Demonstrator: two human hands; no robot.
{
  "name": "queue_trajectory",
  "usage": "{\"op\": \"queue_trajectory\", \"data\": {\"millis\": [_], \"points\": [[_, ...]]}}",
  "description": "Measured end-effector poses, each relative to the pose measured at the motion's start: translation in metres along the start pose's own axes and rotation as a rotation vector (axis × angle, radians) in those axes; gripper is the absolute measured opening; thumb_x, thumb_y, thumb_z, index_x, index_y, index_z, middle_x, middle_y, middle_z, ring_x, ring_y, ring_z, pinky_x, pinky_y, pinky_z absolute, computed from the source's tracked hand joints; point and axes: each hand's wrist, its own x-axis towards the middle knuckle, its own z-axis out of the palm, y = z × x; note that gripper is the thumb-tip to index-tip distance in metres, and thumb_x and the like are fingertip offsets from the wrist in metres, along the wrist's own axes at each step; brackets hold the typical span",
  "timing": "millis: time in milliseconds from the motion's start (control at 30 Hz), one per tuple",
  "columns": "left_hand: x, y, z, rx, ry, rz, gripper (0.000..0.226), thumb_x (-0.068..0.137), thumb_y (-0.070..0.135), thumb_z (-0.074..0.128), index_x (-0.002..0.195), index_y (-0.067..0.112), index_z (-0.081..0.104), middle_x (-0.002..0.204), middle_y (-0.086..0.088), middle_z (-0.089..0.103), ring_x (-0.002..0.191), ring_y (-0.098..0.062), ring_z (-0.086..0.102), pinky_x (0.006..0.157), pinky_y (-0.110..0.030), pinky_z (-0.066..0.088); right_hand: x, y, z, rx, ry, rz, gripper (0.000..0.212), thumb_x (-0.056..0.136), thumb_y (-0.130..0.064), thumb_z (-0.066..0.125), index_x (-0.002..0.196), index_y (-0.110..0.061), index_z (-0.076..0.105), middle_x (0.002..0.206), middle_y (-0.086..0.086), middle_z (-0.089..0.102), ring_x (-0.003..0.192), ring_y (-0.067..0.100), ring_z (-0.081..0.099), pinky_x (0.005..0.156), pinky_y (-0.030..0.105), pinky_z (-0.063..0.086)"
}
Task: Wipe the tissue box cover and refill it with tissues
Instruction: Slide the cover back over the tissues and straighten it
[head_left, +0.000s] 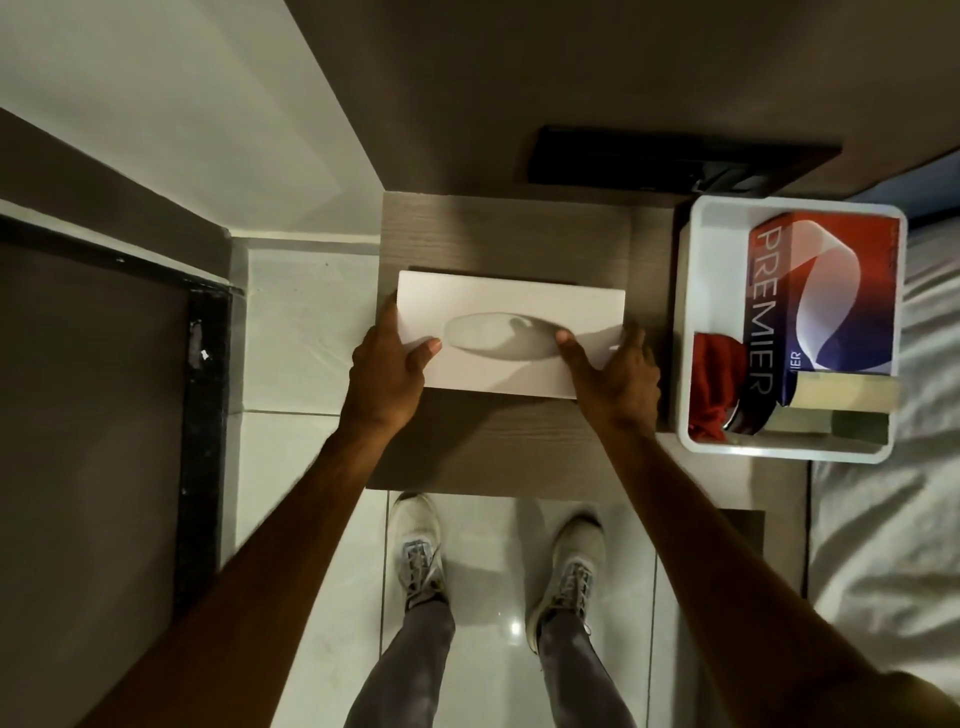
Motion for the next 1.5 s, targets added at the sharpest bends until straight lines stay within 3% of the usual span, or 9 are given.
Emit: {"op": "queue_trajectory", "data": {"millis": [167, 467, 633, 767, 933, 1033, 1200, 1300, 1500], "points": [[-0.009, -0.001, 0.009, -0.015, 0.075, 0.013, 0.069, 0.098, 0.038, 0.059, 0.156, 0.013, 0.03, 0.15, -0.012, 0.05, 0.137, -0.034, 0.051, 0.112, -0.044, 0.044, -0.002, 0.019, -0.001, 0.063, 0.034, -0.165, 0.07, 0.093, -0.059, 0.059, 0.148, -0.019, 0.044, 0.14, 0.009, 0.059, 0.123, 0.027, 0.062, 0.083, 0.031, 0.055], [-0.01, -0.01, 0.015, 0.003, 0.105, 0.055, 0.069, 0.099, 0.04, 0.057, 0.157, 0.016, 0.028, 0.151, -0.009, 0.05, 0.138, -0.033, 0.052, 0.11, -0.045, 0.044, 0.002, 0.028, 0.002, 0.046, 0.039, -0.215, 0.067, 0.094, -0.061, 0.056, 0.145, -0.019, 0.047, 0.136, 0.01, 0.061, 0.119, 0.025, 0.064, 0.08, 0.027, 0.054], [-0.011, -0.01, 0.02, 0.026, 0.112, 0.045, 0.074, 0.101, 0.04, 0.054, 0.16, 0.015, 0.018, 0.155, -0.012, 0.042, 0.142, -0.035, 0.046, 0.112, -0.049, 0.043, -0.005, 0.02, -0.01, -0.141, 0.05, -0.247, 0.065, 0.097, -0.064, 0.044, 0.146, -0.021, 0.043, 0.139, 0.01, 0.057, 0.118, 0.028, 0.064, 0.083, 0.045, 0.062], [-0.012, -0.009, 0.026, 0.043, 0.107, 0.054, 0.075, 0.102, 0.04, 0.049, 0.161, 0.016, 0.01, 0.16, -0.014, 0.033, 0.145, -0.037, 0.041, 0.113, -0.055, 0.042, -0.011, 0.035, -0.043, -0.259, 0.152, -0.42, 0.046, 0.104, -0.05, 0.041, 0.14, -0.022, 0.048, 0.122, 0.003, 0.059, 0.104, 0.018, 0.059, 0.072, 0.032, 0.054], [-0.014, -0.009, 0.032, 0.063, 0.135, 0.087, 0.073, 0.105, 0.035, 0.046, 0.162, 0.021, 0.002, 0.164, -0.013, 0.026, 0.148, -0.038, 0.035, 0.116, -0.058, 0.038, 0.005, 0.07, -0.081, -0.235, 0.207, -0.37, 0.04, 0.101, -0.041, 0.043, 0.129, -0.015, 0.055, 0.121, 0.01, 0.059, 0.108, 0.026, 0.059, 0.084, 0.044, 0.057], [-0.014, -0.01, 0.034, 0.058, 0.143, 0.09, 0.073, 0.105, 0.035, 0.046, 0.162, 0.022, 0.001, 0.161, -0.014, 0.03, 0.145, -0.038, 0.04, 0.114, -0.057, 0.04, 0.011, 0.077, -0.085, -0.192, 0.209, -0.376, 0.034, 0.101, -0.035, 0.046, 0.127, -0.016, 0.057, 0.118, 0.01, 0.061, 0.104, 0.026, 0.062, 0.079, 0.037, 0.055], [-0.016, -0.01, 0.033, 0.085, 0.149, 0.112, 0.07, 0.106, 0.037, 0.042, 0.162, 0.023, 0.003, 0.163, -0.012, 0.026, 0.146, -0.037, 0.039, 0.112, -0.055, 0.04, -0.011, 0.051, -0.057, -0.158, 0.123, -0.605, 0.033, 0.103, -0.028, 0.051, 0.132, -0.014, 0.058, 0.122, 0.007, 0.058, 0.104, 0.017, 0.059, 0.079, 0.036, 0.059], [-0.016, -0.011, 0.032, 0.153, 0.13, 0.159, 0.064, 0.107, 0.038, 0.036, 0.162, 0.032, 0.004, 0.166, -0.011, 0.018, 0.147, -0.039, 0.037, 0.11, -0.059, 0.044, -0.023, 0.018, -0.035, -0.272, 0.174, -0.705, 0.033, 0.096, -0.035, 0.063, 0.125, -0.022, 0.068, 0.144, 0.009, 0.049, 0.127, 0.024, 0.049, 0.095, 0.03, 0.049], [-0.016, -0.017, 0.033, 0.172, 0.114, 0.176, 0.061, 0.108, 0.04, 0.032, 0.16, 0.035, 0.002, 0.163, -0.012, 0.02, 0.143, -0.038, 0.041, 0.104, -0.058, 0.051, -0.007, -0.038, 0.012, -0.429, 0.035, -0.758, 0.011, 0.08, -0.036, 0.082, 0.09, -0.031, 0.08, 0.167, 0.001, 0.023, 0.155, 0.033, 0.014, 0.124, 0.054, 0.016]]}}
